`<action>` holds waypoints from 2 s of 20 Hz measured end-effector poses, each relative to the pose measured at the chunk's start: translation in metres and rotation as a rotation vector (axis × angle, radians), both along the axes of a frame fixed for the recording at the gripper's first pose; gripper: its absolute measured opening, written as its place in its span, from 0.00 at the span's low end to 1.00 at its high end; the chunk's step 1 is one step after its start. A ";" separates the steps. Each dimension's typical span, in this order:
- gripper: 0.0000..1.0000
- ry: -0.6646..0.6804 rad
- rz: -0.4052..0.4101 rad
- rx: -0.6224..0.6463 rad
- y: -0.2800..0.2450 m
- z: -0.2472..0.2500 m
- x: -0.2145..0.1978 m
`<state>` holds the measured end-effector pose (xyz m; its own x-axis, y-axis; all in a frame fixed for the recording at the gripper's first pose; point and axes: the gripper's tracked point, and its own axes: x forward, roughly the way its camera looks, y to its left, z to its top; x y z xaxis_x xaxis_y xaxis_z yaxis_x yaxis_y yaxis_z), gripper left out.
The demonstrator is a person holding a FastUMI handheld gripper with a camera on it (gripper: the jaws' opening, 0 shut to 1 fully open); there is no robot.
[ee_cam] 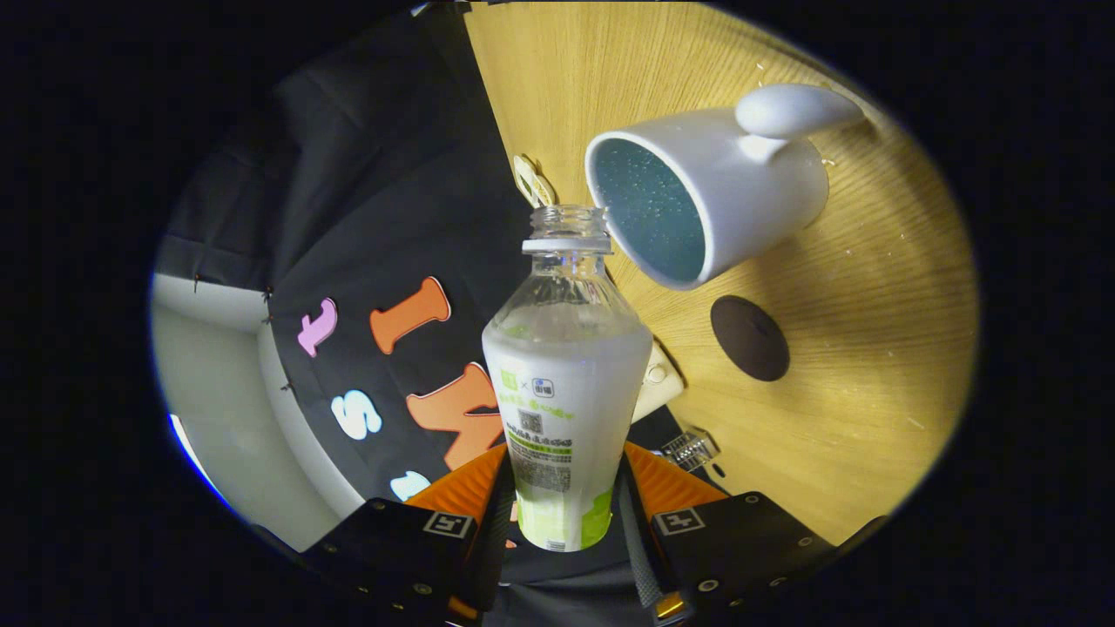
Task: Take the bottle from table, then pour the juice into the cup, finally place the bottle on the coaster
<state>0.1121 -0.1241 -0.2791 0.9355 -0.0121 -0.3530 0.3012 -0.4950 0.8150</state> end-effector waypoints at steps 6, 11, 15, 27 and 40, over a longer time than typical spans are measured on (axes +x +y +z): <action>0.61 0.067 0.163 -0.321 0.023 -0.026 -0.027; 0.61 -0.036 0.187 -0.598 0.026 -0.002 -0.026; 0.61 -0.047 0.253 -0.897 0.031 -0.003 -0.020; 0.61 0.183 0.504 -1.734 0.015 -0.004 0.007; 0.62 0.323 0.727 -2.006 0.029 -0.051 0.034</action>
